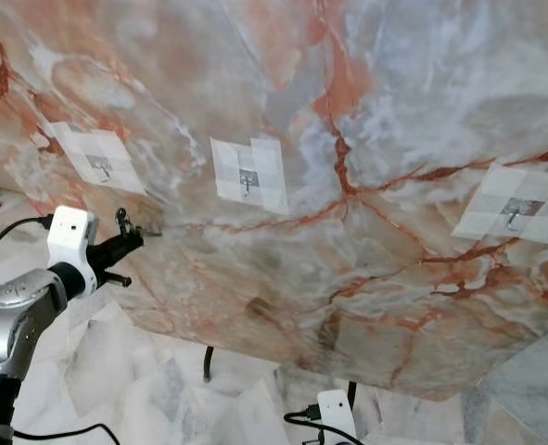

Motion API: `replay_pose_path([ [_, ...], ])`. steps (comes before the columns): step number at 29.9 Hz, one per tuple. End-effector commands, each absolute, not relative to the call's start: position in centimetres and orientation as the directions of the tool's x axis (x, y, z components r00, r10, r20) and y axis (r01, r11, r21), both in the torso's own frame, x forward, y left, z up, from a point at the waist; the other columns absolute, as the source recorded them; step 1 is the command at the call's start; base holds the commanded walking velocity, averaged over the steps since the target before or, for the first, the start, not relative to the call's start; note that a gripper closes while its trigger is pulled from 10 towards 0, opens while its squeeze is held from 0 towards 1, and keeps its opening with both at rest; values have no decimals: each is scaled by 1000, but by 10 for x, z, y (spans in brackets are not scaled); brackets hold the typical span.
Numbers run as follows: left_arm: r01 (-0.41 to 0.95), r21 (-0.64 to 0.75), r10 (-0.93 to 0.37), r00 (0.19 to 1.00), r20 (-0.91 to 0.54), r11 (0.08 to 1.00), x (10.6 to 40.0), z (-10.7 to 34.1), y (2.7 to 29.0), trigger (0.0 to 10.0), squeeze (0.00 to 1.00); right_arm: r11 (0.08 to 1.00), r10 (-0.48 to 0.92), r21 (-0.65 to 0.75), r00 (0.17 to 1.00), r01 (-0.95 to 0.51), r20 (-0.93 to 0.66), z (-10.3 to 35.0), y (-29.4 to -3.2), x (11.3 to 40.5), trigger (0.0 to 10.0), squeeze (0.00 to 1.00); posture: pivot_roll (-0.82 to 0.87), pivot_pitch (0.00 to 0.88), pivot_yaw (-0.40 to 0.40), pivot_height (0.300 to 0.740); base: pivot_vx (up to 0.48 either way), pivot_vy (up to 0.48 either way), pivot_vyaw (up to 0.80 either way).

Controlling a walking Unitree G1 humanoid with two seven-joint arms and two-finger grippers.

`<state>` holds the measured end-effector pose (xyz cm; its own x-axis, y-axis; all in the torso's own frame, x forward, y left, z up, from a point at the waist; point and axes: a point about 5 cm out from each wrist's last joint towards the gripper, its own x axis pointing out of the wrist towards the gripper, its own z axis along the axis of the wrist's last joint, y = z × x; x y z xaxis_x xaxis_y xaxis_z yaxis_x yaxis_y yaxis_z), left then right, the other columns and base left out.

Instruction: Hang keys on a hook

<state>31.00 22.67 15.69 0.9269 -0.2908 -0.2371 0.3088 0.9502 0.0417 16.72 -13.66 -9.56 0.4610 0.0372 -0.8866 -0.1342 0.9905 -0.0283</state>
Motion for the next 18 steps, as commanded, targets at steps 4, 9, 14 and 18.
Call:
replay_pose_path([
  [4, 293, 23, -274, 918, -287, 956, 299, 146, 233, 10000, 0, 990, 45, -19, 444, -138, -895, -98, -134, 162, 10000, 0, -66, 114, 46, 740, 0, 0, 0],
  [9, 347, 11, -313, 859, -405, 938, 280, 117, 233, 10000, 0, 990, 44, -19, 444, -137, -895, -98, -134, 162, 10000, 0, -72, 115, 44, 740, 0, 0, 0],
  [14, 470, 105, -335, 751, -569, 876, 262, 91, 232, 10000, 0, 986, 40, -40, 456, -164, -889, -97, -135, 164, 10000, 0, -66, 115, 42, 740, 0, 0, 0],
  [18, 556, 74, -422, 704, -571, 828, 254, 90, 220, 10000, 0, 964, 75, -59, 480, -258, -874, -95, -135, 168, 10000, 0, -76, 119, 37, 740, 0, 0, 0],
])
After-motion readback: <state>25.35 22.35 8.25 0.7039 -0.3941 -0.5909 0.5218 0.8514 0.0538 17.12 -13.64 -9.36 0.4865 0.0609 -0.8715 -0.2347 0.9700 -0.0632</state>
